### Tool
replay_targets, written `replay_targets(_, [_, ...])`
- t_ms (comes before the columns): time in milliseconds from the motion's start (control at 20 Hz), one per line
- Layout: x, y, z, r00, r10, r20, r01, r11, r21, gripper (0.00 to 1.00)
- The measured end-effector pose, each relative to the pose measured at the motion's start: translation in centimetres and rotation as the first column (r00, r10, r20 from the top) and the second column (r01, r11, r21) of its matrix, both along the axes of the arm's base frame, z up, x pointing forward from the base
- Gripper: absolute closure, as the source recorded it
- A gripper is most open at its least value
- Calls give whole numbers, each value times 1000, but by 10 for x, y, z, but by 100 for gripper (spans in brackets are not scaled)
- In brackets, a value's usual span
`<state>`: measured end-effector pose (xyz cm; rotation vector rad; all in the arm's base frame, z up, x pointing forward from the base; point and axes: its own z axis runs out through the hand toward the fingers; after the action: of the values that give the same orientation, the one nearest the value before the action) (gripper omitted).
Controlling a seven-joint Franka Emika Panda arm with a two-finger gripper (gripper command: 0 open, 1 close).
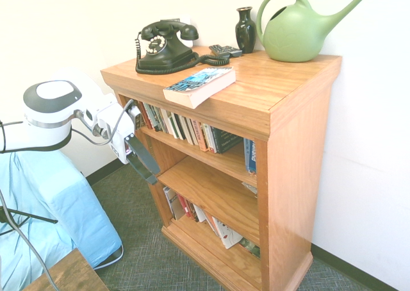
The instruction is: Shelf the books
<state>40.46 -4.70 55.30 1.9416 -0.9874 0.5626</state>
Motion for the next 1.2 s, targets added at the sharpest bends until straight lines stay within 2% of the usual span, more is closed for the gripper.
replay_targets(200, [20,2,5,996,-77,-36,70,986,-151,0])
replay_targets(550, [55,11,15,988,-137,-68,110,946,-304,0])
replay_targets(800, [76,26,29,986,-153,-59,122,925,-360,0])
replay_targets(1200, [106,44,49,990,-126,-62,88,901,-425,0])
